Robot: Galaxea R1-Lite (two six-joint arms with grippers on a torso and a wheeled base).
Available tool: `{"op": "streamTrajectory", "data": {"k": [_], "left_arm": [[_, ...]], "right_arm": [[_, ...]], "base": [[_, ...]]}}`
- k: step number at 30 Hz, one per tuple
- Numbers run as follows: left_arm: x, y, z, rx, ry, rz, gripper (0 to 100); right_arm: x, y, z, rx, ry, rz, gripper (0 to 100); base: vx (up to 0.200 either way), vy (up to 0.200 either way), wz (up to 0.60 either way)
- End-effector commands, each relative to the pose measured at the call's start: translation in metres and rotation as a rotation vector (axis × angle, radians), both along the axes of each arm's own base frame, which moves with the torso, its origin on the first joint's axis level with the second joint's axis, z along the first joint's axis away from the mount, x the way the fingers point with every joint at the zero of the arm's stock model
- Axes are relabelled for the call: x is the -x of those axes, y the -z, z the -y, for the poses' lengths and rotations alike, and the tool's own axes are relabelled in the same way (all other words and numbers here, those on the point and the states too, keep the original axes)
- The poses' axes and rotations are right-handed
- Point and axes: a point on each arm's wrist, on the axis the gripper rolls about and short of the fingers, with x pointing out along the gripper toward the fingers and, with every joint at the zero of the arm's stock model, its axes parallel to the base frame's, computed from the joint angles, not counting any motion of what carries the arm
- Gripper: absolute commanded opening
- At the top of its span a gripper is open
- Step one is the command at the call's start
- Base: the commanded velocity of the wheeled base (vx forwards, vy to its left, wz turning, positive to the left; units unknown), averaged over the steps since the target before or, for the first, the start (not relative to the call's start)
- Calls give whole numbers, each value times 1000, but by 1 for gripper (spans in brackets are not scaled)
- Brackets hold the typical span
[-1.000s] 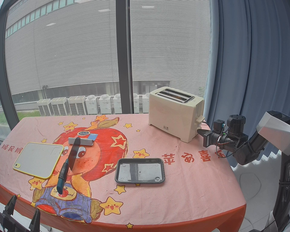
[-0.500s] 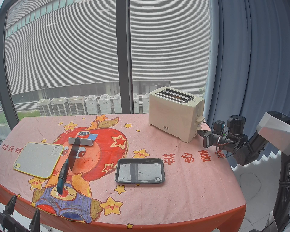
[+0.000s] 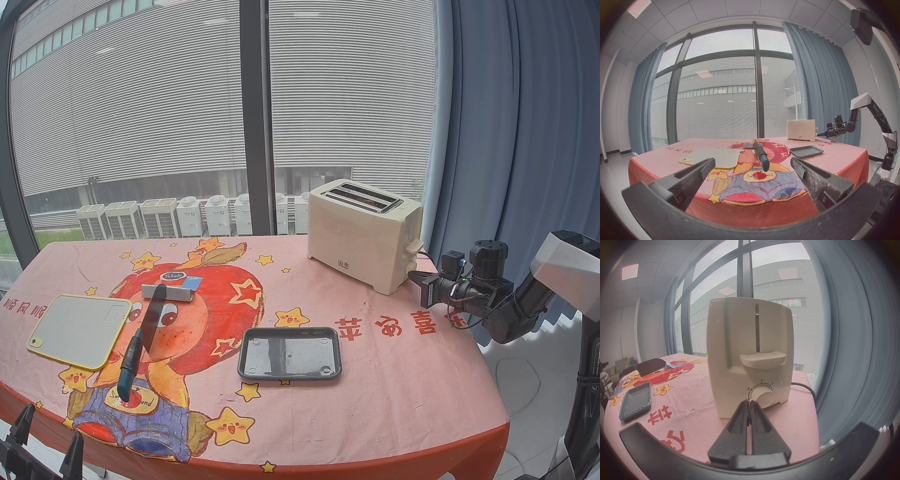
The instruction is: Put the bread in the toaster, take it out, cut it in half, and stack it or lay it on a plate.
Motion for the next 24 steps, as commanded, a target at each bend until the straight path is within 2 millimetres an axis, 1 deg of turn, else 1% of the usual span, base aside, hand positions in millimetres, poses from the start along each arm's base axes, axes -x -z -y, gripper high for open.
{"op": "streamTrajectory", "data": {"k": [1, 16, 24], "left_arm": [[-1, 4, 0, 0, 0, -9, 100], [-1, 4, 0, 0, 0, -9, 100], [-1, 4, 0, 0, 0, -8, 100]], "right_arm": [[0, 1, 0, 1, -1, -3, 0], [1, 2, 0, 4, -1, -12, 0], [0, 7, 0, 6, 0, -22, 0]], "base": [[0, 0, 0], [0, 0, 0], [0, 0, 0]]}}
